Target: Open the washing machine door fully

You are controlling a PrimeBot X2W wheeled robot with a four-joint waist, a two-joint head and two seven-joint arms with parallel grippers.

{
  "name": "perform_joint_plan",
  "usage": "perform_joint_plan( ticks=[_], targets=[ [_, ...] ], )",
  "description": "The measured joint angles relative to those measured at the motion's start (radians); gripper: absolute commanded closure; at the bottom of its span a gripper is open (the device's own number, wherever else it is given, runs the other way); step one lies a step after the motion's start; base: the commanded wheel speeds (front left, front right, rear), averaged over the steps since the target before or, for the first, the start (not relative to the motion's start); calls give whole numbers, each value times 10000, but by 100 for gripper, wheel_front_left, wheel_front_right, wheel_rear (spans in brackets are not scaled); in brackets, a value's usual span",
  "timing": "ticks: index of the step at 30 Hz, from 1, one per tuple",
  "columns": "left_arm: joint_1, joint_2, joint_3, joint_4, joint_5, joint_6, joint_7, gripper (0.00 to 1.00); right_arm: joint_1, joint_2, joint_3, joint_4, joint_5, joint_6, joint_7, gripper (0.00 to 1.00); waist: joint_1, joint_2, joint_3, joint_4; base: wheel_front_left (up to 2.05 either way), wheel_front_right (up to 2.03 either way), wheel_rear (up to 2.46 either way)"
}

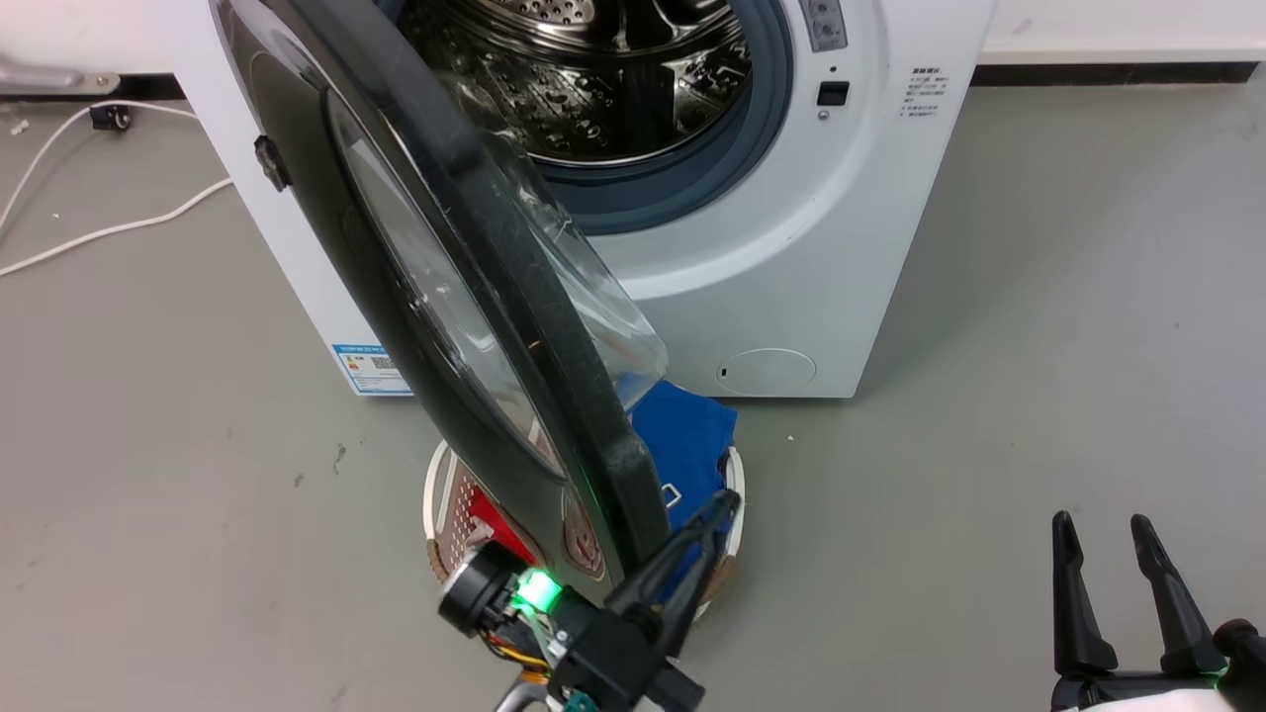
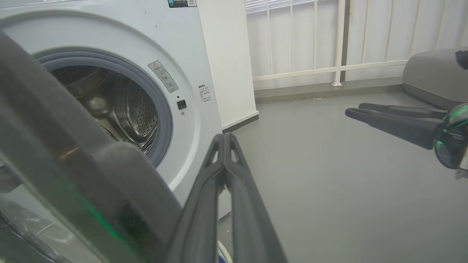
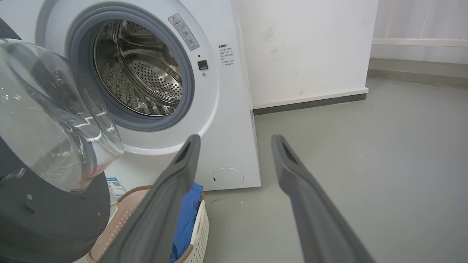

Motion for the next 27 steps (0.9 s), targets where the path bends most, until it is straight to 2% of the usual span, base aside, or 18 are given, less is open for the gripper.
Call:
perform_joint_plan(
  ticks=[16, 27],
  targets=[
    [770, -77, 924, -92, -203, 562, -58, 100, 57, 0, -104, 178, 36, 0, 0, 0, -1, 0, -30, 483, 0, 0, 0],
    [1884, 414, 1914, -577, -257, 1089, -46, 100, 313, 6, -134, 240, 125, 2, 0, 0, -1, 0, -221, 1139, 0, 0, 0]
  ],
)
